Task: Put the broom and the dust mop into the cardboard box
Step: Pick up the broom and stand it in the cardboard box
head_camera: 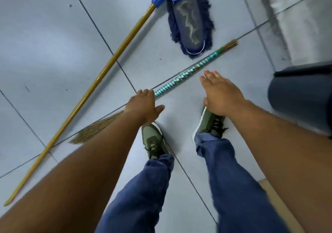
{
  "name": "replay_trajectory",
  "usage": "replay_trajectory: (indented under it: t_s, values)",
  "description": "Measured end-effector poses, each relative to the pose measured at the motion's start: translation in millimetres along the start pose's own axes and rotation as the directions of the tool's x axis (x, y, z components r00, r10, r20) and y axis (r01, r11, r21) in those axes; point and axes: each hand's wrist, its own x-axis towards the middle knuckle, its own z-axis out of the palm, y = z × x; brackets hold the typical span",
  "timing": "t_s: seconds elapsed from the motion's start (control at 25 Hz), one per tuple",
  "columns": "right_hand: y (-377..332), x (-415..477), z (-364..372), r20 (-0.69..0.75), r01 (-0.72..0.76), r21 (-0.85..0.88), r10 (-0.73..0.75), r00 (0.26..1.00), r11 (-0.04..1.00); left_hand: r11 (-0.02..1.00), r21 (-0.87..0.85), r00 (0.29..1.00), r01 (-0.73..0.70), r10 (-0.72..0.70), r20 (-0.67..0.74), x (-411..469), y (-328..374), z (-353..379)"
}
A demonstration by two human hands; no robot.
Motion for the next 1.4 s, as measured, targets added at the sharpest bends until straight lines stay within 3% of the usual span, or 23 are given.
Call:
replay_trajectory:
  t_s: [0.16,0.24,0.36,0.52,0.68,0.84,1.12,1.4]
  values:
    - [29,106,78,-0.059,0.064,0.009,-0.064,0.996,0.998,0.988,0.071,0.99,0.135,-0.137,0.029,98,-1,93]
    - [38,146,107,-0.079,0.147,-0.092,-0.154,0.985,0.985,0.972,0.116,0.979,0.203,-0.203,-0.013,128,-9,121]
    - [46,175,117,-0.071,0.152,-0.216,-0.17,0.983,0.965,0.966,0.175,0.982,0.189,-0.187,-0.03,147,-19,142]
    - [43,162,100,0.01,0.187,-0.201,-0.189,0.982,0.962,0.961,-0.123,0.968,0.249,-0.251,-0.001,134,-25,132]
    - [26,103,31,-0.075,0.191,-0.211,-0.211,0.975,0.959,0.981,-0.054,0.982,0.184,-0.186,-0.037,62,-23,63]
    - [4,14,-93,-0.118,0.213,-0.249,-0.248,0.962,0.945,0.985,-0.002,0.982,0.175,-0.175,-0.075,-33,-4,-55]
    - [-7,-144,-298,-0.343,0.081,-0.295,-0.184,0.921,0.952,0.995,0.033,0.968,0.093,-0.083,-0.236,-185,58,-257]
    - [-14,-233,-365,-0.414,0.046,-0.282,-0.164,0.895,0.958,0.992,0.109,0.95,0.066,-0.029,-0.311,-265,87,-327]
